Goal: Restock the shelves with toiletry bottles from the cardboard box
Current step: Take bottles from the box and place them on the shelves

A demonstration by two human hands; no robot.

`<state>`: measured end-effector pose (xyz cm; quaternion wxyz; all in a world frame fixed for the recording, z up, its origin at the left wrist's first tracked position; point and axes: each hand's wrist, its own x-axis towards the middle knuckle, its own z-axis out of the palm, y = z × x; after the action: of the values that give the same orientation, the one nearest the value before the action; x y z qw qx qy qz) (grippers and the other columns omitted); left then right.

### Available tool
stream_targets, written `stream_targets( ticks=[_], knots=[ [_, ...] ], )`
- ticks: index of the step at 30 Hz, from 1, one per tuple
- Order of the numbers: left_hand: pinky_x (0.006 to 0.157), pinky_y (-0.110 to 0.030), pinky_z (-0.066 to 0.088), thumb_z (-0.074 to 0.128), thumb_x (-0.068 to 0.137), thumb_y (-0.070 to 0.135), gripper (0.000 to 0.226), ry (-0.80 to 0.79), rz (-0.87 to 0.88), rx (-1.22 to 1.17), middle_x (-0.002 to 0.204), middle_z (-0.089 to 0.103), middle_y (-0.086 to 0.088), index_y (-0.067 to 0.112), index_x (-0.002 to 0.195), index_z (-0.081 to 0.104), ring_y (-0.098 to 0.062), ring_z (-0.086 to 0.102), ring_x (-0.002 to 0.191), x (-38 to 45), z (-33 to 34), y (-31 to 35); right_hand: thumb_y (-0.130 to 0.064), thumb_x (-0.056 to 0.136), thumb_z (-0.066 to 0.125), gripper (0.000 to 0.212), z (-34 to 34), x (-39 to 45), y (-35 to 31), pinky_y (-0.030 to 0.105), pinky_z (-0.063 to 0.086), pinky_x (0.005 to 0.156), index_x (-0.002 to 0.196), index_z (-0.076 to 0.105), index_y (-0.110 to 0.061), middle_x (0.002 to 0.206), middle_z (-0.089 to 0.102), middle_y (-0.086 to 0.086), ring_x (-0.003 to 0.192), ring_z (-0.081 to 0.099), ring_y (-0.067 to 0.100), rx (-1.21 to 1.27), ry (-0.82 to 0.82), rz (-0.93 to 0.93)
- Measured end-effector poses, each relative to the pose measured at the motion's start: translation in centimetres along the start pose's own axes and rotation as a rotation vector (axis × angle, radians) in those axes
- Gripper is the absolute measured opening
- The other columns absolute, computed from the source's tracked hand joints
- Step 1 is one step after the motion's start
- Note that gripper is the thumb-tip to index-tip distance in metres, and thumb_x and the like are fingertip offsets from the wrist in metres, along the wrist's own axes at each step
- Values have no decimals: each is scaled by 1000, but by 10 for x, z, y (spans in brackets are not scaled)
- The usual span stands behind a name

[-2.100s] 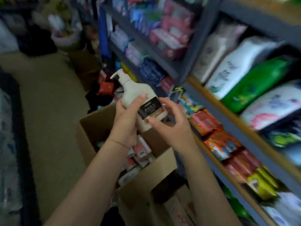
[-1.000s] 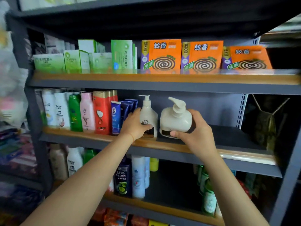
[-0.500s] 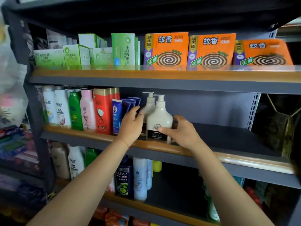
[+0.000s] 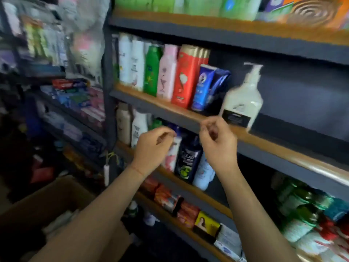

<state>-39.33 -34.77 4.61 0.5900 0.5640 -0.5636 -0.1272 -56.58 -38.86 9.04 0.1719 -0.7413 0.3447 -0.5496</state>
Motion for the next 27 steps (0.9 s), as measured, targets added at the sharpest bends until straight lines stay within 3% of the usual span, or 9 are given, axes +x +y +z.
stream_targets(
  ticks=[4, 9, 11, 14, 17, 19, 23, 25, 27],
  knots=[
    [78, -45, 58, 56, 95, 28, 19, 35, -442, 186, 86, 72, 3, 41, 87, 66, -20, 68, 83, -68, -81, -128, -13, 94, 59, 8, 119, -49, 30, 22, 43, 61, 87, 62, -17, 66, 61, -3, 62, 58, 12, 39, -427, 180],
    [85, -38, 52, 57, 98, 22, 18, 155, -939, 404, 104, 72, -11, 14, 102, 73, -31, 66, 100, -215, -175, -265, -18, 96, 58, 21, 275, -171, 74, 28, 46, 58, 77, 61, -27, 70, 64, -1, 60, 58, 13, -9, -988, 470],
    [82, -38, 50, 58, 92, 22, 23, 235, -1029, 478, 102, 71, -16, 9, 101, 75, -35, 65, 99, -266, -204, -297, -19, 97, 57, 21, 325, -222, 84, 29, 45, 58, 77, 60, -26, 73, 63, -1, 62, 56, 14, -14, -1199, 567],
    [94, -45, 42, 63, 83, 13, 34, 352, -1113, 613, 112, 56, -27, 1, 115, 66, -44, 52, 110, -312, -233, -337, -25, 99, 55, 18, 389, -285, 92, 46, 53, 74, 83, 62, -22, 81, 63, 3, 77, 62, 27, -14, -1402, 695],
    [115, -51, 27, 68, 85, 18, 65, 393, -1133, 630, 152, 30, -22, 9, 144, 40, -39, 26, 141, -318, -256, -367, -24, 98, 53, 16, 439, -321, 95, 48, 56, 81, 92, 64, -13, 91, 66, 10, 87, 65, 31, -77, -1421, 805],
    [120, -51, 10, 61, 88, 30, 70, 287, -1004, 751, 161, 21, -14, 13, 150, 33, -32, 13, 150, -311, -270, -395, -24, 96, 55, 14, 472, -338, 102, 50, 56, 85, 85, 61, -19, 93, 65, 8, 91, 65, 30, -127, -1401, 894],
    [122, -53, 4, 43, 86, 49, 69, -60, -828, 966, 136, 57, -10, 16, 147, 41, -27, 44, 135, -283, -277, -438, -17, 91, 56, 12, 534, -355, 140, 47, 53, 93, 79, 57, -17, 88, 55, 4, 103, 61, 32, -200, -1254, 1240],
    [122, -49, 1, 44, 88, 47, 64, -55, -805, 982, 115, 67, -6, 17, 144, 45, -25, 57, 117, -280, -273, -448, -12, 97, 49, 14, 554, -361, 155, 42, 53, 86, 108, 58, -7, 91, 54, 8, 95, 61, 29, -146, -1072, 1564],
    [122, -48, 2, 47, 88, 39, 56, 34, -771, 947, 100, 68, -4, 15, 139, 50, -25, 61, 104, -282, -270, -452, -12, 99, 47, 33, 569, -368, 175, 34, 54, 64, 131, 50, -4, 88, 53, 6, 75, 56, 20, -71, -898, 1696]
  ],
)
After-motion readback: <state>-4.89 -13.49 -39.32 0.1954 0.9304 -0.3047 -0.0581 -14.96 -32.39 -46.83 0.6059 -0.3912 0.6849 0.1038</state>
